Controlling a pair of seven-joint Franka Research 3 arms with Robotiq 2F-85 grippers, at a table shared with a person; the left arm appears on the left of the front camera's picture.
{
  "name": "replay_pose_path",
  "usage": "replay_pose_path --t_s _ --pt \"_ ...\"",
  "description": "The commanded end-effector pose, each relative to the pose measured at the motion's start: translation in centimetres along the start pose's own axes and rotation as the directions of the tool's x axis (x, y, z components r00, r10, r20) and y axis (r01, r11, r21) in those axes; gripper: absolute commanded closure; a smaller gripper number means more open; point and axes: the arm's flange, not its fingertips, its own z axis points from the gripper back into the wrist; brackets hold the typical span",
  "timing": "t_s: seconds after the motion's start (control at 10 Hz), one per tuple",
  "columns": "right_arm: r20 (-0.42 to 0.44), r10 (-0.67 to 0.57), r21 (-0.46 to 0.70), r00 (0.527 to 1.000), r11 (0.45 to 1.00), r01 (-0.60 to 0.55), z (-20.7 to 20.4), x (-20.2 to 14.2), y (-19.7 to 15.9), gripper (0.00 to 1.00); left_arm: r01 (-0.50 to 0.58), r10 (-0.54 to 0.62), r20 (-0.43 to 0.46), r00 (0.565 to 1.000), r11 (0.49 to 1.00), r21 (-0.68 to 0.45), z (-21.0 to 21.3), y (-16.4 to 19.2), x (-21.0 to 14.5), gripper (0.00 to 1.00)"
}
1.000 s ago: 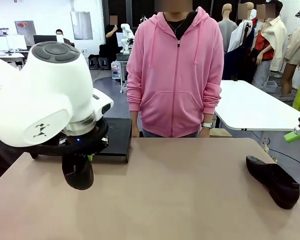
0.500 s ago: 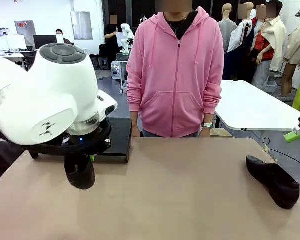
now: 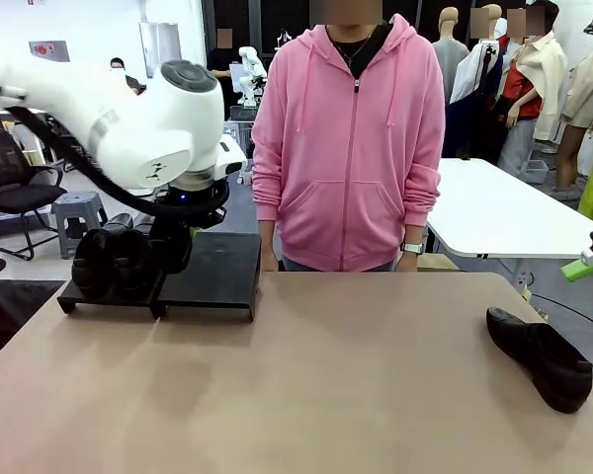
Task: Organize the shoes by placing them on the stand.
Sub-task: Place the Shoe from the middle of the table onto the Shoes Stand.
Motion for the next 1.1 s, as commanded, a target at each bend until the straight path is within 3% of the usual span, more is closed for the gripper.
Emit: replay_pose_path --t_s 0.0,0.2,1.0 --pt "0.003 0.013 0.018 1.0 1.0 -0.013 0.0 0.0 0.0 0.0 -0.084 0.084 0.018 0.996 0.996 -0.002 -3.7 -1.5 2.7 1.0" --pt "0.003 0.013 0.018 1.0 1.0 -0.013 0.0 0.0 0.0 0.0 -0.12 0.117 -0.036 0.992 0.99 -0.076 -8.7 -1.6 3.3 1.0" --pt "0.003 0.013 0.018 1.0 1.0 -0.013 0.0 0.0 0.0 0.0 -0.113 0.111 -0.088 0.99 0.994 -0.014 -10.3 -0.9 2.8 1.0"
